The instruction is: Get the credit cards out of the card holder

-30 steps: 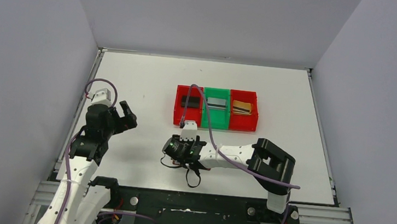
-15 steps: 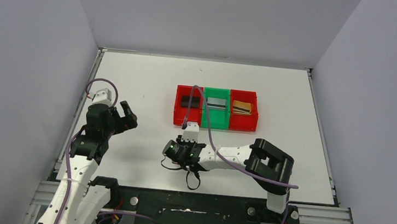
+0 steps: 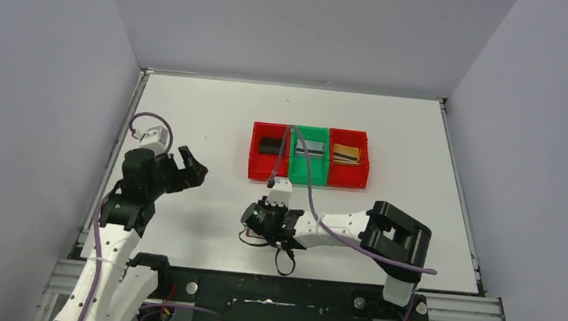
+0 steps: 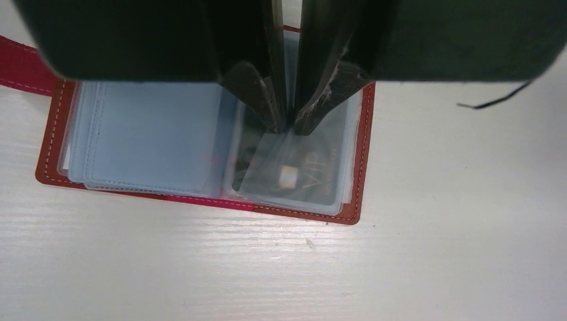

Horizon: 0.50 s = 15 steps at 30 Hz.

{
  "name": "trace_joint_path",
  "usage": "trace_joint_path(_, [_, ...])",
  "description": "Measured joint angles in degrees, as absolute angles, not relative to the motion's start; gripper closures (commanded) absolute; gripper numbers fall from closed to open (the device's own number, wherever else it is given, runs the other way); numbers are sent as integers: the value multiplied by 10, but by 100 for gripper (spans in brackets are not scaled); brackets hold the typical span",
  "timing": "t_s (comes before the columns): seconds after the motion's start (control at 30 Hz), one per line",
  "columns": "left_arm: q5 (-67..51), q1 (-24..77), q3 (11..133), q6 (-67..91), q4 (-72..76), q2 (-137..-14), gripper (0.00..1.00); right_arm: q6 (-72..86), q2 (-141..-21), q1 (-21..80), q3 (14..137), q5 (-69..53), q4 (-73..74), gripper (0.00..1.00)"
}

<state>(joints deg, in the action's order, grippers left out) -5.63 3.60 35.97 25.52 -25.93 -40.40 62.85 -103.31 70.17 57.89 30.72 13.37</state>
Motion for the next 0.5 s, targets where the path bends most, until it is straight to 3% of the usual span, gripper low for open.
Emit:
trace_joint_path(0.17, [-165,38,354,282,-235,-414,23,629,-1025,702,570,302,126,98])
trace_joint_path(0.5, [-216,154,286,365,-175,-420,25,626,-973,701,510,288,73,99])
